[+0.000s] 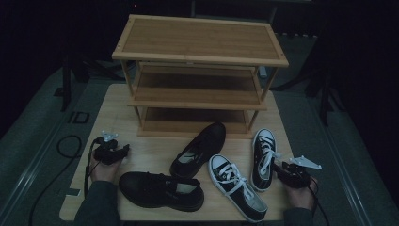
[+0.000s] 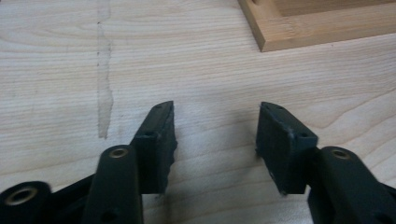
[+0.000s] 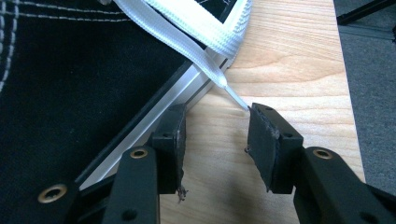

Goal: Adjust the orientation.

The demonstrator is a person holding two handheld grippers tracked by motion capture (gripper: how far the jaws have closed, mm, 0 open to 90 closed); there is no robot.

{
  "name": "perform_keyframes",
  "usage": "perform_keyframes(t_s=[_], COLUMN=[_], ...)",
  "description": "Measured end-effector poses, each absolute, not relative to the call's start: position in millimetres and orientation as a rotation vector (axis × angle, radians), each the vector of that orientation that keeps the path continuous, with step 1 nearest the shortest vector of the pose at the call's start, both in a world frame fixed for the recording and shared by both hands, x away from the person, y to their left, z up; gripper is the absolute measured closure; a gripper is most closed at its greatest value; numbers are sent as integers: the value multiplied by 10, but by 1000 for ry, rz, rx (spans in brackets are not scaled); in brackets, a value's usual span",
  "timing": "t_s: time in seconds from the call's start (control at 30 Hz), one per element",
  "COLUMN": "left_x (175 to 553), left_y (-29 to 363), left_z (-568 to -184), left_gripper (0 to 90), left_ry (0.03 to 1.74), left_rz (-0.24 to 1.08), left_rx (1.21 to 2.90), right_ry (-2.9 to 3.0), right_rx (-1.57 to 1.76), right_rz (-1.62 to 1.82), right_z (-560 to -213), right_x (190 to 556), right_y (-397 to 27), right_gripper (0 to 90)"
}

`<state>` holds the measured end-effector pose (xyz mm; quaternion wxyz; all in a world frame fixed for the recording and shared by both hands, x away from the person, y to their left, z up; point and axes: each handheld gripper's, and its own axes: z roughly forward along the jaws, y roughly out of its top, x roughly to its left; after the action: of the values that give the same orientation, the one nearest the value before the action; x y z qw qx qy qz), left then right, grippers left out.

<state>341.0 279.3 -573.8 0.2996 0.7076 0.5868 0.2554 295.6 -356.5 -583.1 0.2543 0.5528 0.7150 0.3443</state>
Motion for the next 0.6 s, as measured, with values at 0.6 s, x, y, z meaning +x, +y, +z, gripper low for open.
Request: perform_keyframes(t_s=[0.6], left_x=[3318], left_y=[2818], left_z=[-5618], left_gripper=[529], left_ry=[1516], left_rz=[645], left_rx=[1933], right_ry=[1943], right_rx=[1502], right_rz=[936], right_z=[-5833], right_x=[2962], right_y=[-3577], right_gripper=[540])
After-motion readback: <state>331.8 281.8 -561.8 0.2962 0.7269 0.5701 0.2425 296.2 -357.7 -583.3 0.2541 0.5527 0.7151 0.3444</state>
